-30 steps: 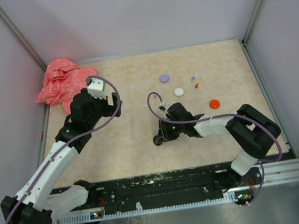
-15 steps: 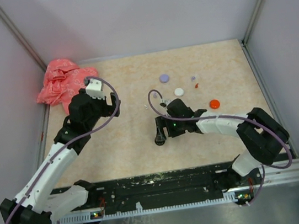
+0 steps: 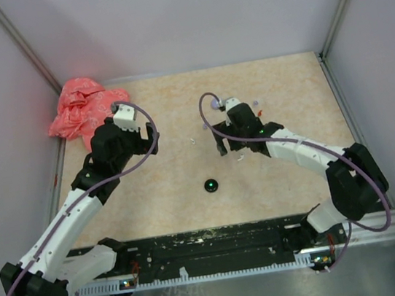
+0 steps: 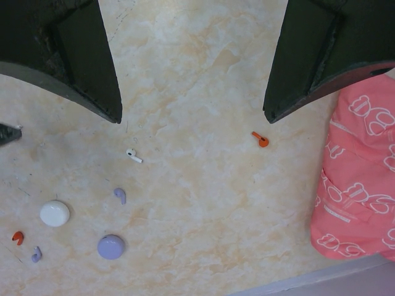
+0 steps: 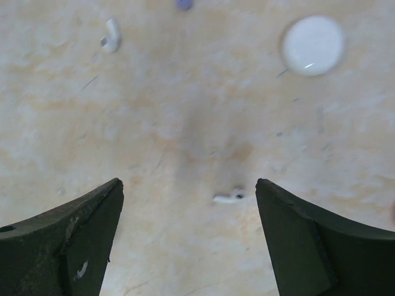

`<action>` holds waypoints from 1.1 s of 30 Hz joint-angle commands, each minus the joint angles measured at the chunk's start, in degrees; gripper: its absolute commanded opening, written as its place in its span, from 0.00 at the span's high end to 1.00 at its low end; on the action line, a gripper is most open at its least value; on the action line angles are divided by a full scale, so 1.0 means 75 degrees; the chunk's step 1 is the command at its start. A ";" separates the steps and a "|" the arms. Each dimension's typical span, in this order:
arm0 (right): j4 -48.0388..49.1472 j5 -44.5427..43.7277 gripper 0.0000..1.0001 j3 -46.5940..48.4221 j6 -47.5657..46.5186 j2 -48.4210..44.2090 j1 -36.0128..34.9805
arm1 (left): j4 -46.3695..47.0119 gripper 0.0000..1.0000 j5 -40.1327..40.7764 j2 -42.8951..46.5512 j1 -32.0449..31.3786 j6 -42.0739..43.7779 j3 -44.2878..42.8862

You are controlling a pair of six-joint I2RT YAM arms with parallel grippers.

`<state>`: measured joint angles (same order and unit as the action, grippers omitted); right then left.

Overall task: Insert the wireless bluetooth earbuds into the charging case
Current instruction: Place the charging case at the center of the board, then pick up the charging case at the center of the board.

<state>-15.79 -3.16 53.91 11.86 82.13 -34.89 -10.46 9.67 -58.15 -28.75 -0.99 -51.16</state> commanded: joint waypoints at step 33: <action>0.0125 0.0833 0.33 0.3688 -0.1815 0.4546 0.2063 | 0.0091 0.00 -0.0028 -0.0314 0.0023 0.0136 -0.0011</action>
<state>-14.11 1.58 79.66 -1.69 116.68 -19.11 -10.46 10.07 -60.45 -28.75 -0.14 -51.16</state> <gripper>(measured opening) 0.674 0.998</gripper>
